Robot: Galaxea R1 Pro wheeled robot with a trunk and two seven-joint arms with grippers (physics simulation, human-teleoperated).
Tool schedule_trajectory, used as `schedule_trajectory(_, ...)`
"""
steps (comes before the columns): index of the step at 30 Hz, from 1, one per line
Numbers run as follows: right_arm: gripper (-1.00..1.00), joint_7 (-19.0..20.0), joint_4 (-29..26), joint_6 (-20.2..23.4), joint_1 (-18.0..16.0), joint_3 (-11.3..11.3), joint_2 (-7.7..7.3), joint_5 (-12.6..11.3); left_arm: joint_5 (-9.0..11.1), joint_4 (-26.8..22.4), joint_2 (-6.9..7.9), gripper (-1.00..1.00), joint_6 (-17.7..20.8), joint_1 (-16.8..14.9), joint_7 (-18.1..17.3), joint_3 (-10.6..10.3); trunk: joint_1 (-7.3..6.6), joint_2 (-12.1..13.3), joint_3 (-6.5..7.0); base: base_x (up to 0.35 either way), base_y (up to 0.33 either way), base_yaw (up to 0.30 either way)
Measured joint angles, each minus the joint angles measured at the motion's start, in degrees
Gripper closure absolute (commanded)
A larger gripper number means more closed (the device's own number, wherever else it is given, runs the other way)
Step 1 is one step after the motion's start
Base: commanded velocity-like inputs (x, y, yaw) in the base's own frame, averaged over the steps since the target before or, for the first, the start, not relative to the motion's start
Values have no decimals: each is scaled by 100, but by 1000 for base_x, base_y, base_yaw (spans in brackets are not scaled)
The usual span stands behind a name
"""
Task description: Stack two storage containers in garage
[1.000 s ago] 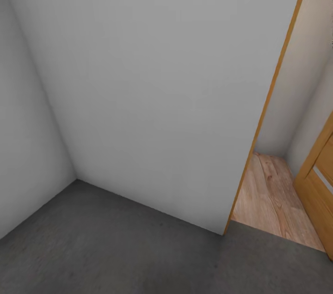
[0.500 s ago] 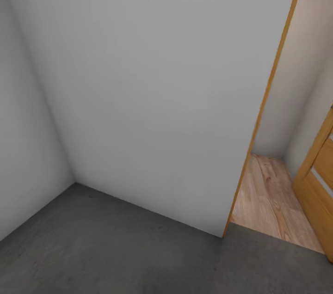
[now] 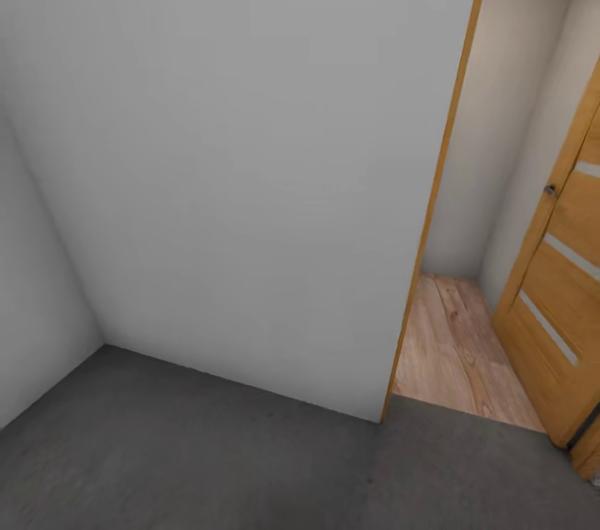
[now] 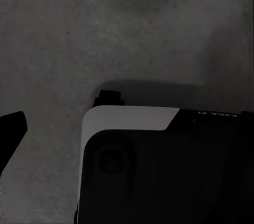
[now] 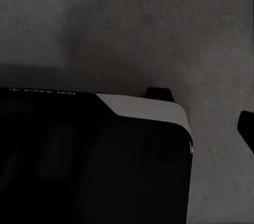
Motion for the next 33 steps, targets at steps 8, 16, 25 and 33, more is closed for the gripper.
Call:
schedule_trajectory(8,-100,0,0,0,0,0,0,0,0,0,1,-100,0,0,0,0,0,0,35,0,0,-215)
schedule_trajectory(16,-100,0,0,0,0,0,0,0,0,0,-4,-100,0,0,0,1,0,0,70,0,0,-217)
schedule_trajectory(25,-100,0,0,0,0,0,0,0,0,0,0,-100,0,0,0,2,0,0,110,0,0,-218)
schedule_trajectory(33,-100,0,0,1,0,0,-7,46,0,-1,-6,-100,0,1,0,-1,0,0,122,0,0,-100)
